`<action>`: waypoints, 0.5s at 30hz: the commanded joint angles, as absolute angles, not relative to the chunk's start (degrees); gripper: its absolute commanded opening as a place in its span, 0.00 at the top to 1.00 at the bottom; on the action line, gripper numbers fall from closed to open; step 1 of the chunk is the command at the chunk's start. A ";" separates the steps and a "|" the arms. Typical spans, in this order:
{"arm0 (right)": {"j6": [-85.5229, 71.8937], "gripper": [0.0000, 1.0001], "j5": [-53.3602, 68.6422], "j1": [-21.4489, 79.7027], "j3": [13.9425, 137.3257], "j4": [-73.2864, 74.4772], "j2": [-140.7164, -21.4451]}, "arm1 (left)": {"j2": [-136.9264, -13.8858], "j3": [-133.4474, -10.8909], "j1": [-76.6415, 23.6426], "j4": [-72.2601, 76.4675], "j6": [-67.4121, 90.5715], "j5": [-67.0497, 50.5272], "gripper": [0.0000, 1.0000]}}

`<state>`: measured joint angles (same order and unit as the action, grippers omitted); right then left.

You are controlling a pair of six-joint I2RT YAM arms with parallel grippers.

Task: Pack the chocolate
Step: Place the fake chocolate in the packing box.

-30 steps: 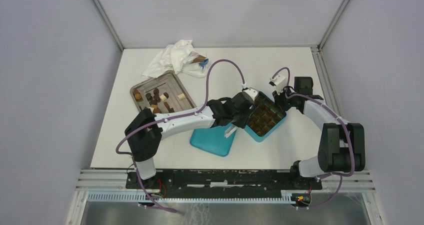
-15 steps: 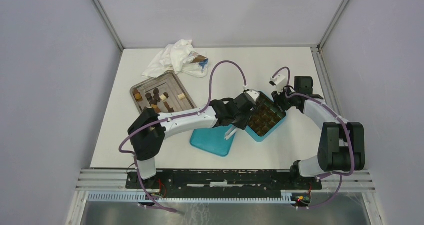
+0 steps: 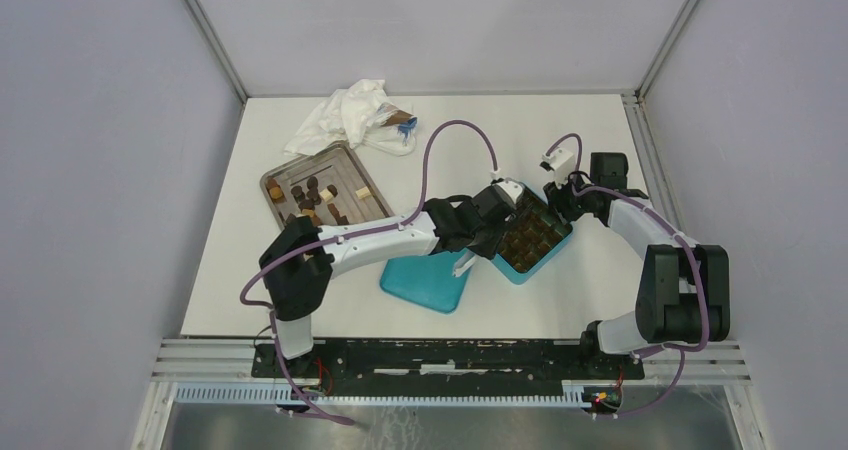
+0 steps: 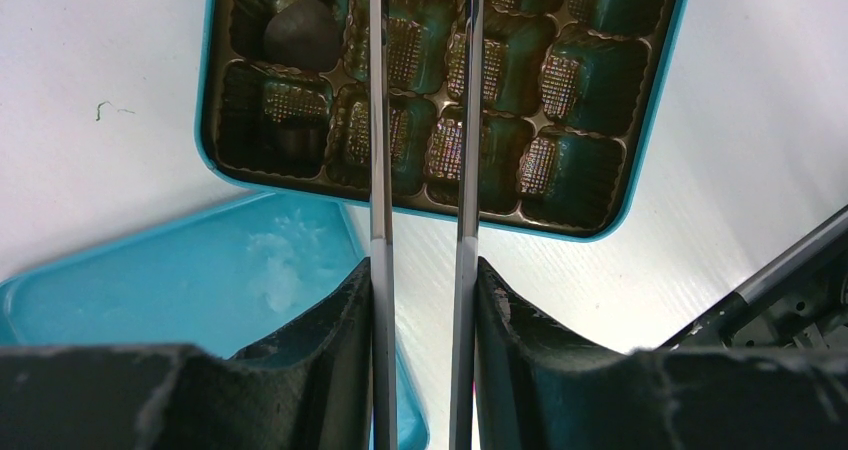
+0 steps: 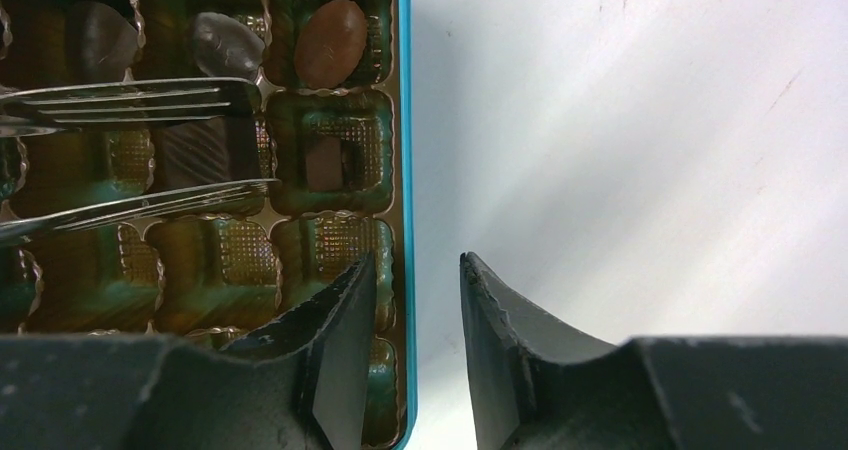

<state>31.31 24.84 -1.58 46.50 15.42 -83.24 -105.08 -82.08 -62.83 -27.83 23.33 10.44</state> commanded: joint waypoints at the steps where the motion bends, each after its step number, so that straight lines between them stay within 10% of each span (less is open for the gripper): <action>1: 31.11 0.58 25.35 -1.89 48.60 15.19 -82.24 | -105.20 -85.25 -63.11 -27.14 22.79 12.02 0.60; 15: 31.11 0.52 26.12 -2.02 48.61 15.30 -81.41 | -104.55 -85.55 -63.20 -27.77 22.92 12.83 0.54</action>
